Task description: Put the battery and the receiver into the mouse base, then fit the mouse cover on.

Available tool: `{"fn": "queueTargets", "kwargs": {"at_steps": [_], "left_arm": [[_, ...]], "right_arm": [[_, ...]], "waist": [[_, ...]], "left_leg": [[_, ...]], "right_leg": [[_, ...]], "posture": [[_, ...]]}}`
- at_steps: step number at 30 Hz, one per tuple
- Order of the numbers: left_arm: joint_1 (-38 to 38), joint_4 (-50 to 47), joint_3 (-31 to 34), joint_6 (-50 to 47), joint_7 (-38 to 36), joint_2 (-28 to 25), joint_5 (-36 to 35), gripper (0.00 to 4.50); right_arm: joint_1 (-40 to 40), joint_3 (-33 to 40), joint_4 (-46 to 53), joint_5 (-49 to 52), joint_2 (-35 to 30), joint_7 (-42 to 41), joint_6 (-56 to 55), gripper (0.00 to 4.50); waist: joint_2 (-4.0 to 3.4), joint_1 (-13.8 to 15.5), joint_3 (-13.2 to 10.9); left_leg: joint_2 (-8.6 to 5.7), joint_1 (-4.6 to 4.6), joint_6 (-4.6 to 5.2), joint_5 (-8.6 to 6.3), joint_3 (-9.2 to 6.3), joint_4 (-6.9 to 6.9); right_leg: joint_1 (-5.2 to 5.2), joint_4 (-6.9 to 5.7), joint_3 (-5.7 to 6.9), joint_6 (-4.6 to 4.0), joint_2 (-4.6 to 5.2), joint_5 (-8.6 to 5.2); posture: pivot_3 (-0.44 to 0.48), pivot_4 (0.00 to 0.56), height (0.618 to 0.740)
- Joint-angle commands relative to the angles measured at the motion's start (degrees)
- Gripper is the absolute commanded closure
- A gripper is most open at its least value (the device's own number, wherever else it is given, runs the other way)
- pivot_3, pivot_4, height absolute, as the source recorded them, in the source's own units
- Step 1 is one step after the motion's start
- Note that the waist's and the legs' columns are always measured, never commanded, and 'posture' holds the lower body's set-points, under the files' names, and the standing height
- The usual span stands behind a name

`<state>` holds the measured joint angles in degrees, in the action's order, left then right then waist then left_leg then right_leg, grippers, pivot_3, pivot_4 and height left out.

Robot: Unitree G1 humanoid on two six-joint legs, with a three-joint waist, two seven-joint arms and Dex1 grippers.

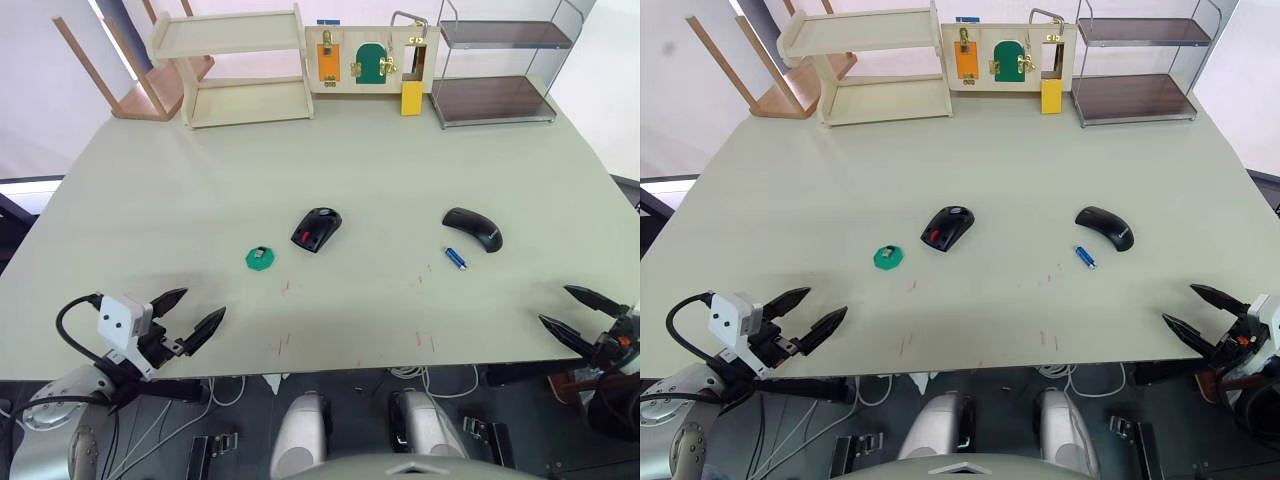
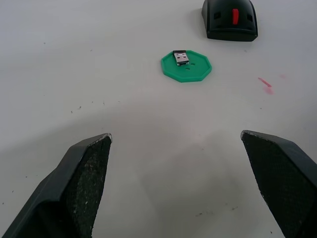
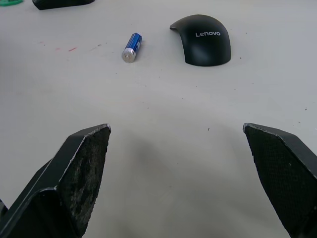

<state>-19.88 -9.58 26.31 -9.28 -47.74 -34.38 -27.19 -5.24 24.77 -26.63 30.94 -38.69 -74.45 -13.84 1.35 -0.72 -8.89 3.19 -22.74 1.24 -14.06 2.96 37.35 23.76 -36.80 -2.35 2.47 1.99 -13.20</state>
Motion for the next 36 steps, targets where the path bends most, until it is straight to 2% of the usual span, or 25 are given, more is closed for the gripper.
{"fn": "queueTargets", "kwargs": {"at_steps": [1, 15, 21, 26, 31, 36], "left_arm": [[-0.5, -0.6, 0.8, 1.3, -0.5, 0.0, -0.3, 0.07], [-0.3, -0.9, 0.6, 1.3, -0.2, 0.2, -0.4, 0.07], [0.1, -3.3, 0.4, 0.7, 0.2, 0.2, -1.0, 0.07], [-0.1, -9.0, -0.3, -2.7, 0.7, 0.1, -3.8, 0.07], [-1.0, -17.7, -2.3, -8.6, 3.8, -0.7, -4.6, 0.07], [2.1, -23.0, -3.4, -14.4, 9.0, 0.3, -7.2, 0.07]], "right_arm": [[0.1, 2.1, 0.1, 1.0, -0.4, -0.4, -1.0, 0.0], [0.9, 1.6, -1.1, 1.2, 0.2, -1.5, -2.4, 0.0], [1.8, 1.7, -1.1, 2.4, 0.1, -4.5, -2.0, 0.0], [1.6, 1.8, 1.3, 5.4, 0.0, -8.6, 0.4, 0.0], [2.5, 2.0, 1.8, 8.2, -1.8, -14.5, 3.2, 0.0], [3.2, 1.2, 3.9, 10.9, -3.2, -18.0, 5.3, 0.0]], "waist": [[0.0, 0.0, 0.0], [0.0, 0.0, 0.0], [0.0, 0.0, 0.0], [0.0, 0.0, 0.0], [0.0, 0.0, 0.0], [-0.01, 0.0, 0.0]], "left_leg": [[0.0, 0.0, 0.0, 0.0, 0.0, 0.0], [0.0, 0.03, 0.0, 0.0, 0.0, 0.01], [0.0, 0.03, 0.0, 0.0, 0.0, 0.01], [0.0, 0.03, 0.0, 0.0, -0.01, 0.01], [-0.01, 0.04, 0.0, 0.0, -0.01, 0.03], [-0.01, 0.07, 0.01, 0.01, -0.04, 0.05]], "right_leg": [[0.0, 0.0, 0.0, 0.0, 0.0, 0.0], [-0.03, -0.01, 0.0, 0.0, 0.0, 0.0], [-0.04, -0.01, 0.0, 0.0, 0.0, 0.0], [-0.05, -0.01, 0.01, -0.06, 0.0, 0.04], [-0.06, -0.03, 0.0, -0.06, 0.0, 0.05], [-0.07, -0.06, 0.0, -0.01, -0.04, 0.02]], "posture": [[0.0, 0.15, 0.74], [0.0, 0.15, 0.74], [0.0, 0.15, 0.74], [0.0, 0.15, 0.74], [0.0, 0.15, 0.74], [0.0, 0.15, 0.74]]}}
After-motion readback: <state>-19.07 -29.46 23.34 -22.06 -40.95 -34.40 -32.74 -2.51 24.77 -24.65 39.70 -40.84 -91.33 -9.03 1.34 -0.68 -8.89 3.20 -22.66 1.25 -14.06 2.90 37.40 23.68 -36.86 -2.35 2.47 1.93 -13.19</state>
